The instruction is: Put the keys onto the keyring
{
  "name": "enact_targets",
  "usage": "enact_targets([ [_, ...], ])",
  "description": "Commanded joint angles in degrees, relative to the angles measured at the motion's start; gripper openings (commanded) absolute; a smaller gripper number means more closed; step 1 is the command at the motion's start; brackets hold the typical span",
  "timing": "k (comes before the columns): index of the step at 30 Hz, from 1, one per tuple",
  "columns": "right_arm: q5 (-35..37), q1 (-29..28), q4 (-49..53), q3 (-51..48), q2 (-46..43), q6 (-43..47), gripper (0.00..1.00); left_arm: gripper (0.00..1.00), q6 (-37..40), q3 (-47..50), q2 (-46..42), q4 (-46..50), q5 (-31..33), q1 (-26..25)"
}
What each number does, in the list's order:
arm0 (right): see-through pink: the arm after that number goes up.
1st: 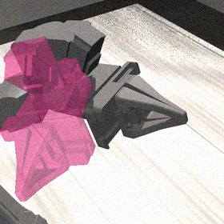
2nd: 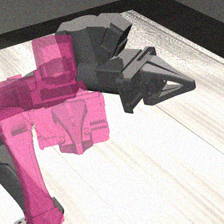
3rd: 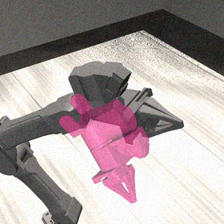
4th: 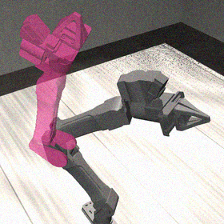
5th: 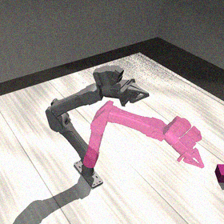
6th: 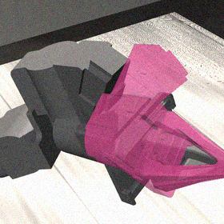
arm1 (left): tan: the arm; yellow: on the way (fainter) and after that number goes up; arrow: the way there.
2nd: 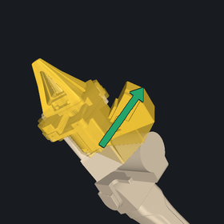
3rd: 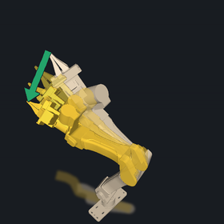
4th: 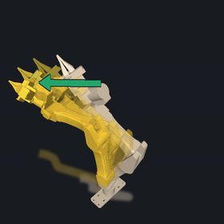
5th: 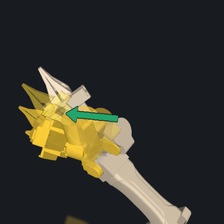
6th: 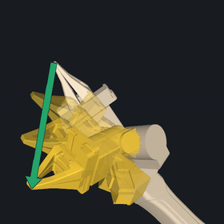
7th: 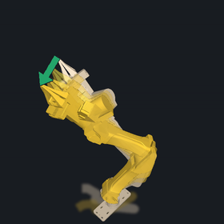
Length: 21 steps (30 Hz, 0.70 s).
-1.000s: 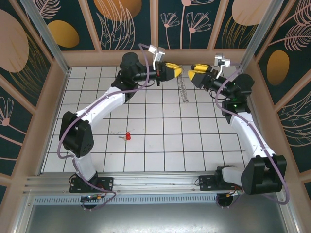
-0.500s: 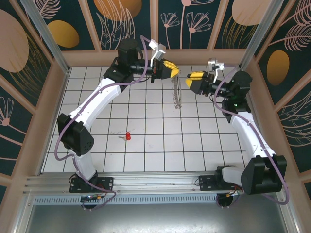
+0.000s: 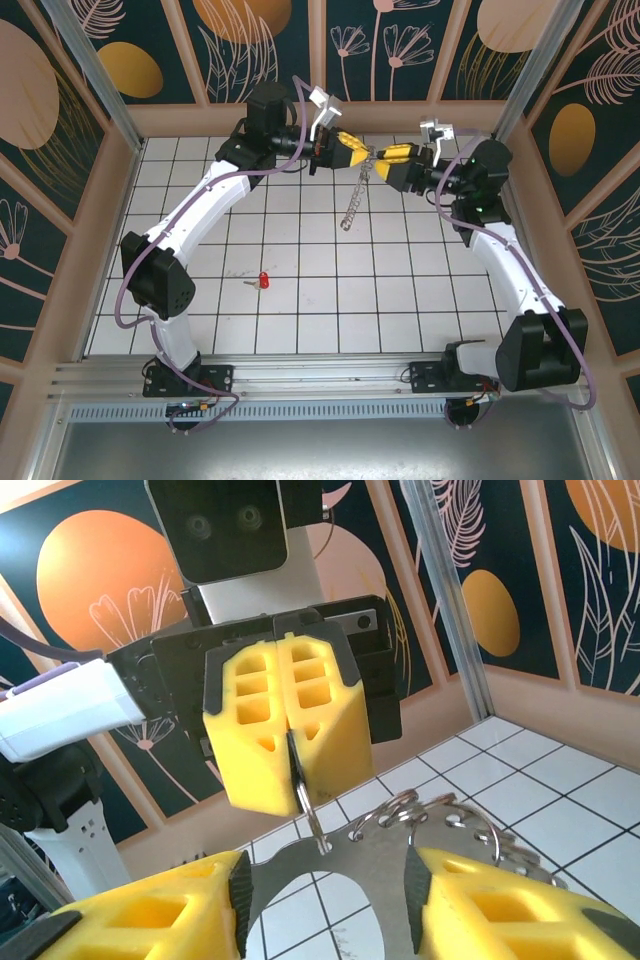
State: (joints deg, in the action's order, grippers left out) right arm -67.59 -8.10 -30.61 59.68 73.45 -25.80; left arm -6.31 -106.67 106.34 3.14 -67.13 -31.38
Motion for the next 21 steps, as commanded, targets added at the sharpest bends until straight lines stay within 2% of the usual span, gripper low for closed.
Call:
enact_targets([
  [1,-0.8,-1.0,-3.0,2.6,0.9,0.2,0.44,0.0,-1.2,-0.2,0.3,-3.1,-2.2,0.5],
  [14,1.2,-2.8,-6.1,3.8,3.3,-2.0,0.36,0.0,-2.0,1.5,-0.2,-4.9,-2.8,0.5],
  [17,1.0,-3.3,-6.6,4.1,4.0,-2.2,0.26,0.0,-2.4,1.8,-0.3,-5.4,-2.7,0.5],
  [21,0.7,-3.6,-6.5,4.0,4.2,-2.0,0.07,0.0,-2.8,2.0,-0.3,-6.2,-2.7,0.5],
])
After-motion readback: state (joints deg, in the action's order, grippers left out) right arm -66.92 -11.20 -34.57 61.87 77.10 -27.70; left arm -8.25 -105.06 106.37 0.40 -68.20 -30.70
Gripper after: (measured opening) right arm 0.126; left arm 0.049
